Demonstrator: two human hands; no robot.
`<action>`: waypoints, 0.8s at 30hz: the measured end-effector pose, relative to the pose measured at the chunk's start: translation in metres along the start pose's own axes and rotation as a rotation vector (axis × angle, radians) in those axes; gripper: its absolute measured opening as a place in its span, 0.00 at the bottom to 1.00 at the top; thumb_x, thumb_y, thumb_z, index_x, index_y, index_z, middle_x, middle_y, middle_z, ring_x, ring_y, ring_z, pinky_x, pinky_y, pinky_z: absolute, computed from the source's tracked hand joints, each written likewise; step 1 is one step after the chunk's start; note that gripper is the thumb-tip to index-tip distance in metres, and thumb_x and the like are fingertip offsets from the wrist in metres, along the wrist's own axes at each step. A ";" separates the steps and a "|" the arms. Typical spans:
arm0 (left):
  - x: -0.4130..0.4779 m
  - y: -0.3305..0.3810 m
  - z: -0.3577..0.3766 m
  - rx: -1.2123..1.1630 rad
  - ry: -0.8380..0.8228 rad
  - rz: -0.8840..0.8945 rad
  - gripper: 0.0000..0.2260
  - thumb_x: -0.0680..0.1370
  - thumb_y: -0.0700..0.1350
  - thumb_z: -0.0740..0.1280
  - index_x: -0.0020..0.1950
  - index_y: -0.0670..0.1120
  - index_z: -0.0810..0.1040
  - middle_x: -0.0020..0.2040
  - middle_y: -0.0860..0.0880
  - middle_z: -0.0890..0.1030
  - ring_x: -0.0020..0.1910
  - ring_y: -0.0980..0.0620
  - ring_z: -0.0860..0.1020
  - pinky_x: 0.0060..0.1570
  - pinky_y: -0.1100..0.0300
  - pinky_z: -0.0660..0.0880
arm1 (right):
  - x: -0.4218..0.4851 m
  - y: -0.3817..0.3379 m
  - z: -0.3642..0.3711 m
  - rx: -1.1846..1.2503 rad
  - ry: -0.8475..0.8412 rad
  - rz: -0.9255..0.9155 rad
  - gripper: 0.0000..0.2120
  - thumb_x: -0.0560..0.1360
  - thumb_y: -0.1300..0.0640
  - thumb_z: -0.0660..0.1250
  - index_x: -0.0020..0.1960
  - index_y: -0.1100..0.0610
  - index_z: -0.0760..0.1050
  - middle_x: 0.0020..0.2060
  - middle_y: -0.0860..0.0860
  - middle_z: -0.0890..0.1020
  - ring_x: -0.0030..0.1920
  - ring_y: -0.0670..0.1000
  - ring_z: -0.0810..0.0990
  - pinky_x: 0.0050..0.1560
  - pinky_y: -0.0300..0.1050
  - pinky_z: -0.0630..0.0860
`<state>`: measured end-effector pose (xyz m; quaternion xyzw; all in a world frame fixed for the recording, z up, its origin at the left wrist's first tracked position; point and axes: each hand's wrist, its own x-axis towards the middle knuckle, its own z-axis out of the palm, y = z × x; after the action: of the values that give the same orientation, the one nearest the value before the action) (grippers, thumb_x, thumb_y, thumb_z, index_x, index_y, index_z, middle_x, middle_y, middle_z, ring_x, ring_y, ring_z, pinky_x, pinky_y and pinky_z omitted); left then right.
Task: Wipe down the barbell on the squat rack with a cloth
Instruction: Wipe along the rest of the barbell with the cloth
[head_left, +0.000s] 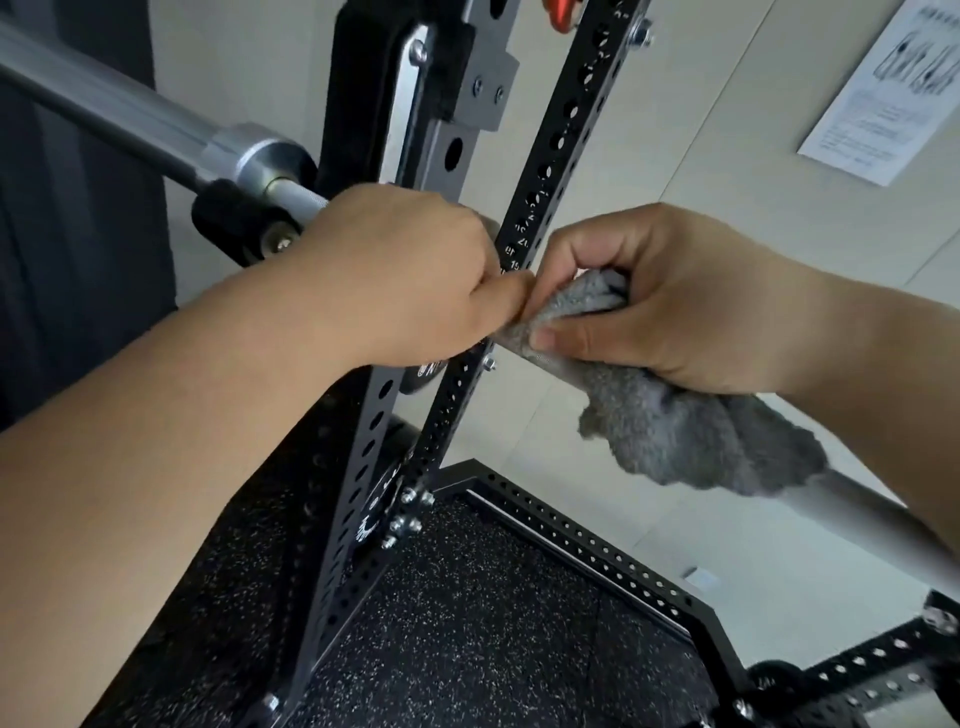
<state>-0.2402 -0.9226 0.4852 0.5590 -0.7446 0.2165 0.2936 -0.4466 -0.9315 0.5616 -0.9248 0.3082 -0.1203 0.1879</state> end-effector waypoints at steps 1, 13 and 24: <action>-0.003 0.000 0.000 0.000 0.009 0.005 0.28 0.80 0.64 0.48 0.29 0.50 0.71 0.27 0.52 0.73 0.29 0.52 0.71 0.33 0.56 0.60 | -0.001 0.000 -0.002 0.018 -0.049 0.008 0.03 0.72 0.54 0.78 0.44 0.50 0.85 0.39 0.45 0.87 0.40 0.44 0.86 0.42 0.36 0.83; -0.020 0.016 0.031 -0.040 0.510 -0.060 0.18 0.81 0.44 0.58 0.31 0.49 0.71 0.28 0.54 0.67 0.30 0.48 0.68 0.42 0.53 0.64 | -0.001 0.008 -0.020 0.088 -0.293 0.003 0.03 0.72 0.57 0.77 0.44 0.55 0.84 0.36 0.54 0.86 0.35 0.52 0.87 0.36 0.45 0.85; -0.005 0.015 0.001 0.042 0.084 -0.105 0.22 0.82 0.51 0.53 0.29 0.47 0.68 0.27 0.51 0.70 0.29 0.48 0.70 0.34 0.54 0.60 | -0.009 0.003 -0.020 0.073 -0.289 0.057 0.02 0.71 0.55 0.77 0.42 0.51 0.84 0.35 0.50 0.87 0.33 0.48 0.87 0.35 0.37 0.83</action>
<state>-0.2540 -0.9152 0.4815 0.5938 -0.6964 0.2397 0.3239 -0.4620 -0.9331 0.5772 -0.9160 0.2994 0.0082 0.2670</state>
